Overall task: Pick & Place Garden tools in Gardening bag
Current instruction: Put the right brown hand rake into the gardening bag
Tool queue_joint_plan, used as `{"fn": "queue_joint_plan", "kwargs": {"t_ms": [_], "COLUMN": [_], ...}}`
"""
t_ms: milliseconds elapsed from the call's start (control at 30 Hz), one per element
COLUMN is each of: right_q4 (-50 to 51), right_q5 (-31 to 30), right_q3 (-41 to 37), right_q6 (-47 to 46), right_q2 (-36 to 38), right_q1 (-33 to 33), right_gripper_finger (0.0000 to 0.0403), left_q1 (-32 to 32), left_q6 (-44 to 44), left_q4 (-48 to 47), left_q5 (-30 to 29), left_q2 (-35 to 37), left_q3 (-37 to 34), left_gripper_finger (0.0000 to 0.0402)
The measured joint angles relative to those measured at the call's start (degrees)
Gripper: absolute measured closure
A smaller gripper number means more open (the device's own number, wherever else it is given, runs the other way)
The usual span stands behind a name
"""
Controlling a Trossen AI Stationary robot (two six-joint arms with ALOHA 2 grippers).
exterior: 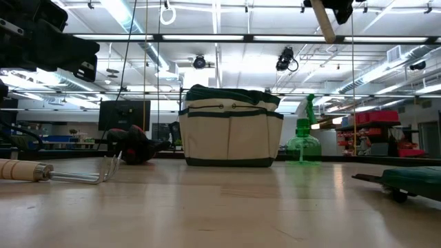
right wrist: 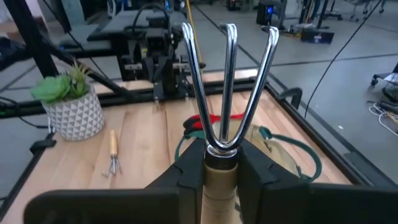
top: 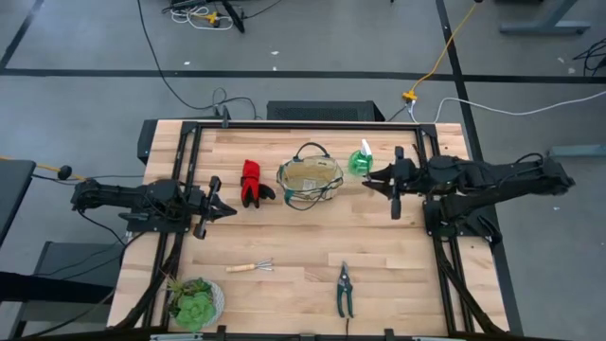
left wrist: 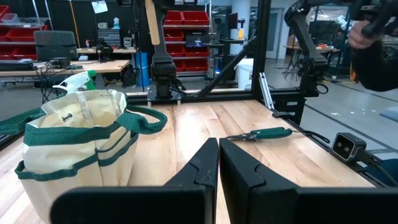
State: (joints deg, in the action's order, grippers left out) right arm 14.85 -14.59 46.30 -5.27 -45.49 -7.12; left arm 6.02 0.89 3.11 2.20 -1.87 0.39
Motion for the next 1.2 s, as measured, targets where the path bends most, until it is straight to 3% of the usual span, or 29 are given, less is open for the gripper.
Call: {"fn": "queue_joint_plan", "kwargs": {"t_ms": [700,1200], "right_q4": [-2.22,-7.39], "right_q5": [0.06,0.02], "right_q3": [0.0,0.05], "right_q6": [2.12,2.81], "right_q2": [4.51,4.49], "right_q1": [7.79,8.44], "right_gripper_finger": [0.0346,0.0346], "left_q1": [0.0,0.0], "left_q6": [0.0,0.0], "left_q4": [0.0,0.0], "left_q5": [0.0,0.0], "left_q2": [0.02,0.0], "left_q3": [0.0,0.02], "left_gripper_finger": [0.0381,0.0381]}}
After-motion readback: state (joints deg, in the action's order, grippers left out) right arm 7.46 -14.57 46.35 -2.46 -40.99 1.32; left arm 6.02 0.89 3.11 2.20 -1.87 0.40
